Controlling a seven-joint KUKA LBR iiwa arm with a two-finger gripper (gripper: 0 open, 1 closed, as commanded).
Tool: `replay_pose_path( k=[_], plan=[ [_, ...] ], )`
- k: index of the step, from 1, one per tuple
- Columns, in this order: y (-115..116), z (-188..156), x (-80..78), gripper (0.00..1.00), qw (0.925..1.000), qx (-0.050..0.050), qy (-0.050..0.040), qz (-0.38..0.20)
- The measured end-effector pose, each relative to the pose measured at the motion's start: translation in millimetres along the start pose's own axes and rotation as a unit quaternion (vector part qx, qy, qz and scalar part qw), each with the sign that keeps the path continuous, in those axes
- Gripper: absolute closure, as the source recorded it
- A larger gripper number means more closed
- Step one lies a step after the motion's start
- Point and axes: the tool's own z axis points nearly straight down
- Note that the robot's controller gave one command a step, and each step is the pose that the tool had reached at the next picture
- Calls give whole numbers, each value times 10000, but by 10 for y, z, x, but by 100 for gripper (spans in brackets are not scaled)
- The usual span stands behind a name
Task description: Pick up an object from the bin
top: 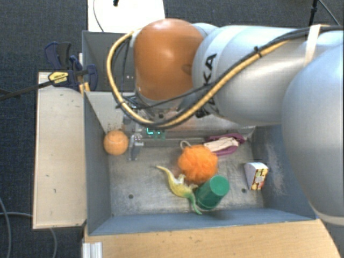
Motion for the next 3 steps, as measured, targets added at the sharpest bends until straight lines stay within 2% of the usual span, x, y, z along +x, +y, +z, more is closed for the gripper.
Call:
replay_pose_path(
  k=[1, 2, 3],
  plan=[
    [-13, -51, -19, 0, 10000, -9, -41, 24],
    [-170, 443, -58, 0, 9998, -21, -70, 158],
    [-283, 904, 28, 0, 9974, -2, -39, -717]
  ],
)
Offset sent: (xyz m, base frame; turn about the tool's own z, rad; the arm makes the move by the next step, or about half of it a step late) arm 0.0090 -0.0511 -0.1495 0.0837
